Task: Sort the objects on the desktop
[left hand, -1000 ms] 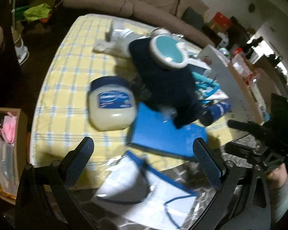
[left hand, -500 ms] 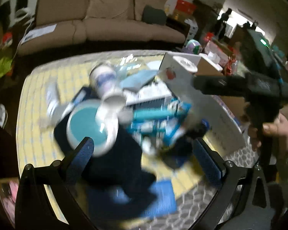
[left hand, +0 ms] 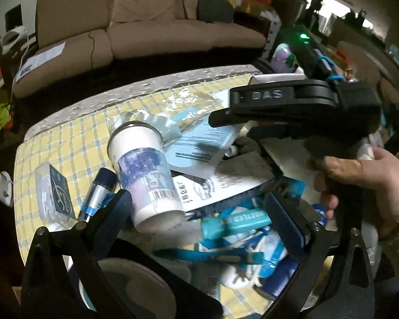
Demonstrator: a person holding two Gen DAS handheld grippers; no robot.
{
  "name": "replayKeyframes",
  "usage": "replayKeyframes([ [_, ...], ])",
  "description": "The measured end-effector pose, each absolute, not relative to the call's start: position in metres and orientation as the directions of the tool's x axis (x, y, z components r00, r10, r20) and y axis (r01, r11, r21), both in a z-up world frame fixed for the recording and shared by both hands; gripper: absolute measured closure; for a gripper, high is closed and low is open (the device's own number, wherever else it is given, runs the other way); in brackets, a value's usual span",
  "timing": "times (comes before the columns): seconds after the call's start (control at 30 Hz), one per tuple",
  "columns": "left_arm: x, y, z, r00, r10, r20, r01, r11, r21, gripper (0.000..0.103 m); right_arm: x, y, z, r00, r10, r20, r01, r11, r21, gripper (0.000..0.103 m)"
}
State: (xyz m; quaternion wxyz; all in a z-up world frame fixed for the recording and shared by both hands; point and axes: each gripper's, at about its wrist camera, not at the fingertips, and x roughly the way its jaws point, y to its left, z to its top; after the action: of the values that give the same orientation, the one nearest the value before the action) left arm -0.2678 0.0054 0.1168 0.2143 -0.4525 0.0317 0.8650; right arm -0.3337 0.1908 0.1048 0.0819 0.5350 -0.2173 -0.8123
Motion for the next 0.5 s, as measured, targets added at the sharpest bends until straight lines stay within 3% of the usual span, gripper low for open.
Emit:
replayKeyframes([
  [0.37, -0.270, 0.001, 0.119, -0.541, 0.319, -0.779, -0.378, -0.919, -0.114, 0.003, -0.340, 0.181, 0.094, -0.433, -0.294, -0.852, -0.107, -0.922, 0.372, 0.029],
  [0.5, -0.270, 0.002, 0.123, -0.543, 0.323, -0.775, -0.378, -0.918, -0.118, 0.003, -0.341, 0.179, 0.094, -0.431, -0.278, -0.858, -0.101, -0.931, 0.352, 0.037],
])
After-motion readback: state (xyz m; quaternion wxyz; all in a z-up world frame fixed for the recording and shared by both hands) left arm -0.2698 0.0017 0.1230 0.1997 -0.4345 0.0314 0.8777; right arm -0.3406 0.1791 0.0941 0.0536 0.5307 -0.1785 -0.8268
